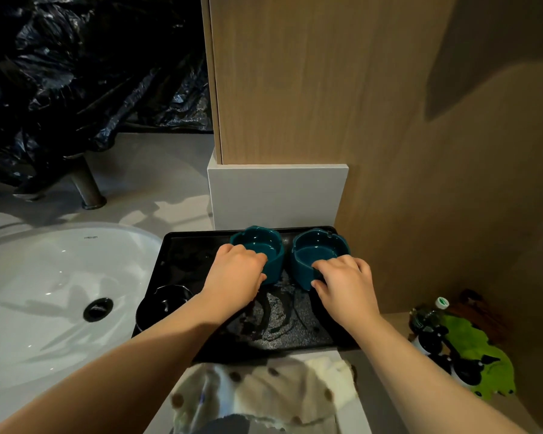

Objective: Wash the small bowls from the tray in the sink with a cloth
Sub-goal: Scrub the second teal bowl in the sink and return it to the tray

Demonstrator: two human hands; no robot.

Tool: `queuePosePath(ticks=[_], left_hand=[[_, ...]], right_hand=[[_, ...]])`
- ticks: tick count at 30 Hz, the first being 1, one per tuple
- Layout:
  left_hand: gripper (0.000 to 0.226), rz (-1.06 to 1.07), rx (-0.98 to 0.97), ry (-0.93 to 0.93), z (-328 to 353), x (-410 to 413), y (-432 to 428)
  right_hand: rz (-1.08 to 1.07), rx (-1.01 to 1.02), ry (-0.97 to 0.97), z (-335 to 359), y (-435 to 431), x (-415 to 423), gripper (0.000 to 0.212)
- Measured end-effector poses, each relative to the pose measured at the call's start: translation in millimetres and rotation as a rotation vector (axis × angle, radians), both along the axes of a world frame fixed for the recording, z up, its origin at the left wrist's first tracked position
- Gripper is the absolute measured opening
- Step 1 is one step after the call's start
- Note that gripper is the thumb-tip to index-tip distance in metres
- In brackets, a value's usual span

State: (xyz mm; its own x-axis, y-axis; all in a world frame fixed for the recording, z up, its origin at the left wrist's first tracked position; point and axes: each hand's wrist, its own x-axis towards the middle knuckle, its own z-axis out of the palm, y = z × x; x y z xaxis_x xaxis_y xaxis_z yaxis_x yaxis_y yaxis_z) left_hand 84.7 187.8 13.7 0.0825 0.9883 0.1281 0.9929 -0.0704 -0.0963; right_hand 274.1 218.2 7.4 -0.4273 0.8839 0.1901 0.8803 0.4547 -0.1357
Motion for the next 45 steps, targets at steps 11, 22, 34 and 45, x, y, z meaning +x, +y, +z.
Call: queuePosePath(ticks=[11,22,34,45], left_hand=[[0.027,0.007,-0.043,-0.017,-3.7,-2.1,30.6],[0.031,-0.061,-0.115,-0.058,-6.0,-3.2,40.1],[0.027,-0.082,-0.122,-0.042,-0.5,-24.4,38.2],[0.042,-0.141,-0.048,-0.142,-5.7,-30.8,34.1]], right_hand=[[0.017,0.026,0.028,-3.2,38.9,-9.0,0.029],[0.004,-0.021,-0.013,0.5,48.3,-11.5,0.030],[-0.023,-0.052,0.008,0.2,40.7,-17.3,0.032],[0.003,-0.001,0.129,6.5,27.1,-34.4,0.044]])
